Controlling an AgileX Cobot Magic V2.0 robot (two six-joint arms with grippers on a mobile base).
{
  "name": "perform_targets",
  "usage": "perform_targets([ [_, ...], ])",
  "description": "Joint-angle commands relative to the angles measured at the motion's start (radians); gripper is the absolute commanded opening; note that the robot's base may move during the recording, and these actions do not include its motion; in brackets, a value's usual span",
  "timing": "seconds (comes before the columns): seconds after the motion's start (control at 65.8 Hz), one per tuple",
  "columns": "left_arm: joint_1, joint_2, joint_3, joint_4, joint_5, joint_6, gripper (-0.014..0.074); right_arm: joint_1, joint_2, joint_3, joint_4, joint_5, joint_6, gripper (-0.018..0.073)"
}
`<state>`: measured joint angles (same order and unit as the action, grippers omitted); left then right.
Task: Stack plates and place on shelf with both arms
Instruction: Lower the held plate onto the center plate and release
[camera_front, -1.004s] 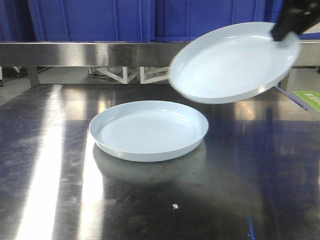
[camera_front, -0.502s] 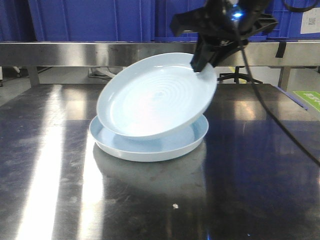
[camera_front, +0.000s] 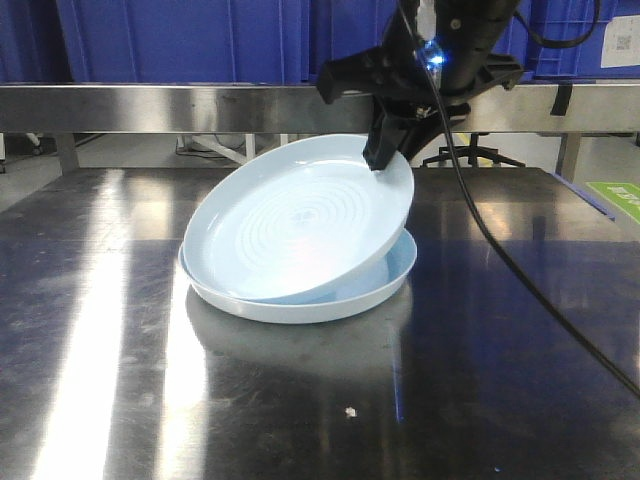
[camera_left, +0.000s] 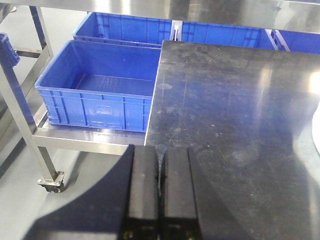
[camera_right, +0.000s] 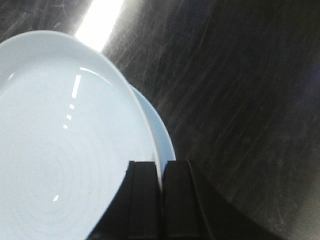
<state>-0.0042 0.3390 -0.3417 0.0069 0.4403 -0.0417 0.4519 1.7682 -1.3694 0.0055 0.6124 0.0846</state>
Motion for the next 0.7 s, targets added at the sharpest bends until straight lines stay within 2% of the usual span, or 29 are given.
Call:
perform_targets([
  [0.0, -0.004, 0.006, -0.029, -0.001, -0.076, -0.005, 0.0083, 0.002, -0.040, -0.036, 0.000, -0.043, -0.006, 0.0048],
  [0.061, -0.004, 0.006, -0.029, -0.001, -0.076, -0.005, 0.0083, 0.002, -0.035, -0.036, 0.000, -0.039, -0.006, 0.0062],
  [0.122, -0.004, 0.006, -0.029, -0.001, -0.076, -0.005, 0.0083, 0.002, -0.035, -0.036, 0.000, -0.035, -0.006, 0.0118],
  [0.198, -0.004, 0.006, -0.029, -0.001, -0.076, -0.005, 0.0083, 0.002, -0.035, -0.036, 0.000, -0.031, -0.006, 0.0248],
  [0.259, -0.004, 0.006, -0.029, -0.001, -0.076, -0.005, 0.0083, 0.002, -0.035, -0.036, -0.006, -0.029, -0.006, 0.0396],
  [0.335, -0.004, 0.006, -0.029, -0.001, -0.076, -0.005, 0.0083, 0.002, -0.035, -0.036, -0.006, -0.023, -0.006, 0.0480],
  [0.684, -0.004, 0.006, -0.029, -0.001, -0.076, -0.005, 0.0083, 0.002, -0.002, -0.036, -0.006, 0.011, -0.006, 0.0487],
])
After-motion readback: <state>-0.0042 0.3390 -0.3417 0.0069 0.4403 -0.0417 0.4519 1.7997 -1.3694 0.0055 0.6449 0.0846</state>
